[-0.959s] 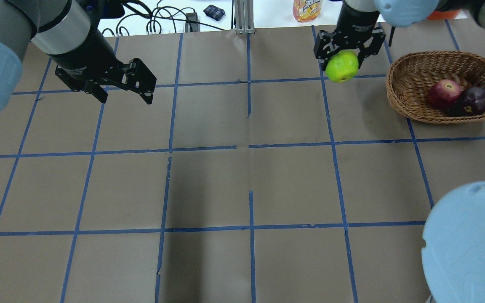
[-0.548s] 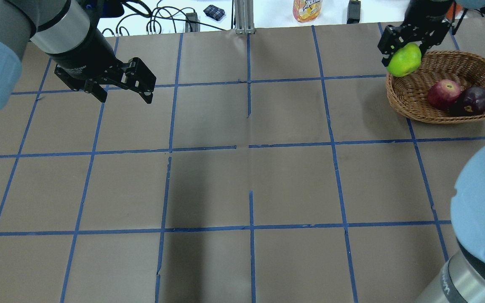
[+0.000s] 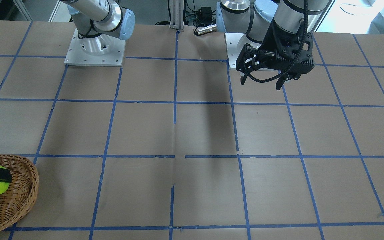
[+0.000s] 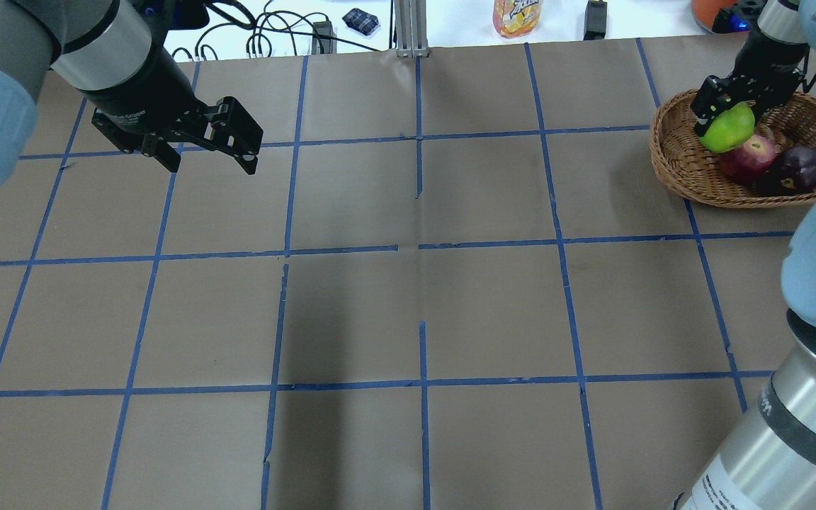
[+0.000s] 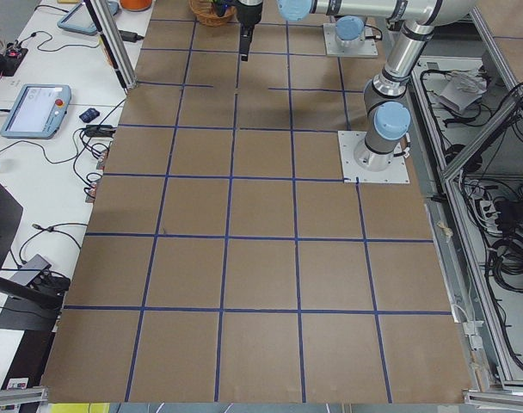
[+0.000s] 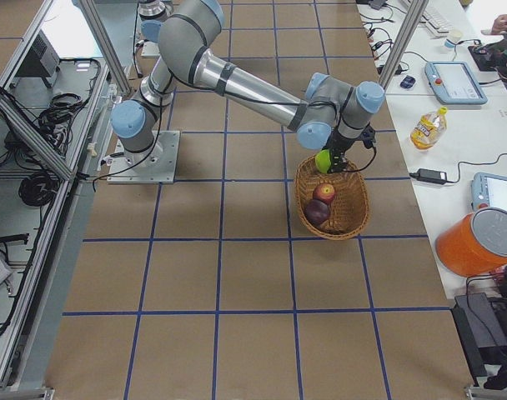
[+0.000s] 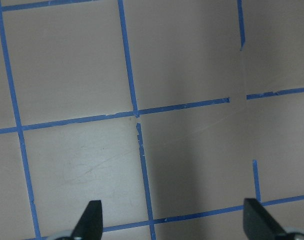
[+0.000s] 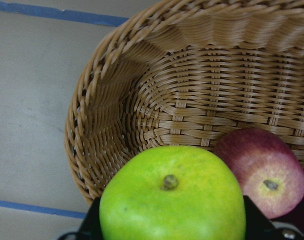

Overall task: Put all apples into basket
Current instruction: 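Open the right gripper to drop the green apple into the basket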

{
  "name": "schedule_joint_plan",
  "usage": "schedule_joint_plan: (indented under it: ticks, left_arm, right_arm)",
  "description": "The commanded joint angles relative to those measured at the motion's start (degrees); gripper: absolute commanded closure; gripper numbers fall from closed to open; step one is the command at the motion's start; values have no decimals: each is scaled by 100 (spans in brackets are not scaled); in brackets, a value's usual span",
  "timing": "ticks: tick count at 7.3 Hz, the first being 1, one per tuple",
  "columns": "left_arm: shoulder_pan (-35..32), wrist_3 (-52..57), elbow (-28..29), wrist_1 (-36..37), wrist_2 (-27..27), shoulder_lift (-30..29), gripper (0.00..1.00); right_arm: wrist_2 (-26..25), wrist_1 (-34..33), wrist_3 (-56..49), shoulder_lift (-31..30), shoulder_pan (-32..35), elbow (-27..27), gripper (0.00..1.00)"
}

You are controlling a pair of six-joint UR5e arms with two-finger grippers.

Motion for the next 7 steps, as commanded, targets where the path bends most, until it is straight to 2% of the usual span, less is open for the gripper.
schedule_joint_plan:
  ticks: [1,2,4,7]
  left_arm:
    - [9,-2,-9,-2,0,-8,0]
    - [9,-2,-9,7,-9,-8,0]
    - [9,-11,-35,7,-9,-8,0]
    - [0,-2,-61,7,-9,0,0]
  right_arm:
    - [-8,-58,35,241,-89,-5,82]
    - [-7,-92,35,241,-98,-5,3]
    - [-25,38,35,171,-115,-40,0]
    - [71,643,88,-573,-19,-75,0]
